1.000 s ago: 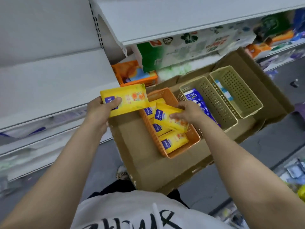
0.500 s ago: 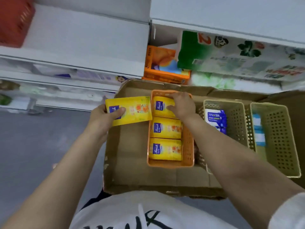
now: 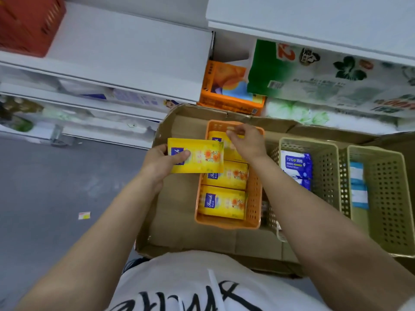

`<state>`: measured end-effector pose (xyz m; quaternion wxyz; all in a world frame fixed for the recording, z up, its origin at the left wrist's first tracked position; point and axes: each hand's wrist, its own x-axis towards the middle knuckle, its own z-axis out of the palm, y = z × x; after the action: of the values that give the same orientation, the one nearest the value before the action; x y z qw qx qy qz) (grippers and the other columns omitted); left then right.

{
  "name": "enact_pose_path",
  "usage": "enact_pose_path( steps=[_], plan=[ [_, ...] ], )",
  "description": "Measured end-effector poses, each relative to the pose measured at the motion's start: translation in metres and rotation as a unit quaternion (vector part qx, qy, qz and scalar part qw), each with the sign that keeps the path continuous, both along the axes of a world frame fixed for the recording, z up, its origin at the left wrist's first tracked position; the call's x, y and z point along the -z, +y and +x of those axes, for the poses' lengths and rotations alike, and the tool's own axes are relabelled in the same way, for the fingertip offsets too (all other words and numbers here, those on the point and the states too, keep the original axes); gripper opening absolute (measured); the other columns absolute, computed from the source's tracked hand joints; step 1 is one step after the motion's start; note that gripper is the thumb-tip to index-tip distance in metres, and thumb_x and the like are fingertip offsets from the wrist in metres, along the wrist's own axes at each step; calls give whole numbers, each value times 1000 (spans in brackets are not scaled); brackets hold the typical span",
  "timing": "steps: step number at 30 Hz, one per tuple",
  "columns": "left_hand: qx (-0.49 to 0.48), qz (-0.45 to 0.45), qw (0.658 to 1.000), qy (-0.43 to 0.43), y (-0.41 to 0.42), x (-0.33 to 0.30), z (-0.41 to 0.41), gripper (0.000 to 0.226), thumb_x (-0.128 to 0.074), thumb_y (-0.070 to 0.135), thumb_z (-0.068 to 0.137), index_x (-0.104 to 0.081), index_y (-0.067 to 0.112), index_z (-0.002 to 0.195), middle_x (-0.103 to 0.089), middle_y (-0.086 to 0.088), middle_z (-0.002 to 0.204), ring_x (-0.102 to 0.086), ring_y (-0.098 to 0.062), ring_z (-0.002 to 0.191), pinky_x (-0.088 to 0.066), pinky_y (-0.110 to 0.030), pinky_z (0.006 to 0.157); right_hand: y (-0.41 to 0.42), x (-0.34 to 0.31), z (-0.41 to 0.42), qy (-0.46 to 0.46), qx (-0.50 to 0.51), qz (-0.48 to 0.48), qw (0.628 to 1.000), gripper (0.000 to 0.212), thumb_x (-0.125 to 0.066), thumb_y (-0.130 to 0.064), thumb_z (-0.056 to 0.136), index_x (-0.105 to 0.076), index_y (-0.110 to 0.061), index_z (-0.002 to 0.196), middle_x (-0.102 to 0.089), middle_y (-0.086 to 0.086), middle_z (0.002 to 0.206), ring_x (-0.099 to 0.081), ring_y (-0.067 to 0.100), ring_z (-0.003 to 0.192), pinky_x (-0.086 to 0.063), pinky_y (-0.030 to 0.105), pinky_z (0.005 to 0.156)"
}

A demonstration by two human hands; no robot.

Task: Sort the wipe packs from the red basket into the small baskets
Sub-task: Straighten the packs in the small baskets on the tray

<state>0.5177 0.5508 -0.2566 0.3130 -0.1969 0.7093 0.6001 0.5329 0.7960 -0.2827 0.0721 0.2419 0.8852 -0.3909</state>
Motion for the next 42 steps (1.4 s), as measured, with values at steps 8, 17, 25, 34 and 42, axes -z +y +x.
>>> enact_pose_path(
  steps=[8, 17, 25, 34, 42],
  plan=[
    [103, 39, 994, 13, 47, 2, 2, 31, -84, 25, 75, -69, 16, 101, -77, 0, 90, -73, -12, 78, -53, -25, 66, 5, -49, 27, -104, -140, -145, 974, 44, -79, -34, 82, -65, -19, 120, -65, 2, 118, -64, 17, 106, -55, 36, 89],
    [80, -38, 996, -9, 34, 39, 25, 28, -73, 25, 88, -62, 18, 113, -68, -5, 108, -68, -26, 99, -57, -44, 86, 19, -14, 49, -163, -143, -5, 976, 45, -78, -36, 82, -63, -20, 121, -58, 5, 130, -60, 21, 107, -43, 19, 59],
    [73, -18, 997, -7, 37, 42, 33, 21, -69, 22, 91, -62, 19, 111, -68, -9, 109, -70, -26, 96, -59, -39, 73, -10, 13, 44, -133, -184, 139, 964, 48, -76, -44, 81, -63, -26, 124, -58, 2, 127, -49, 25, 123, -45, 37, 94],
    [78, -21, 997, -8, 37, 40, 32, 23, -69, 24, 91, -61, 20, 112, -68, -9, 108, -70, -24, 95, -59, -38, 73, -23, 28, 55, -112, -130, 134, 976, 50, -75, -56, 75, -56, -31, 114, -53, -2, 124, -47, 22, 121, -44, 37, 91],
    [81, -29, 996, -6, 39, 38, 33, 22, -69, 24, 91, -62, 20, 111, -68, -9, 108, -70, -25, 96, -60, -45, 81, -32, 31, 58, -81, -80, 172, 979, 63, -77, -60, 71, -51, -27, 117, -49, -1, 123, -44, 22, 120, -46, 38, 92]
  ],
)
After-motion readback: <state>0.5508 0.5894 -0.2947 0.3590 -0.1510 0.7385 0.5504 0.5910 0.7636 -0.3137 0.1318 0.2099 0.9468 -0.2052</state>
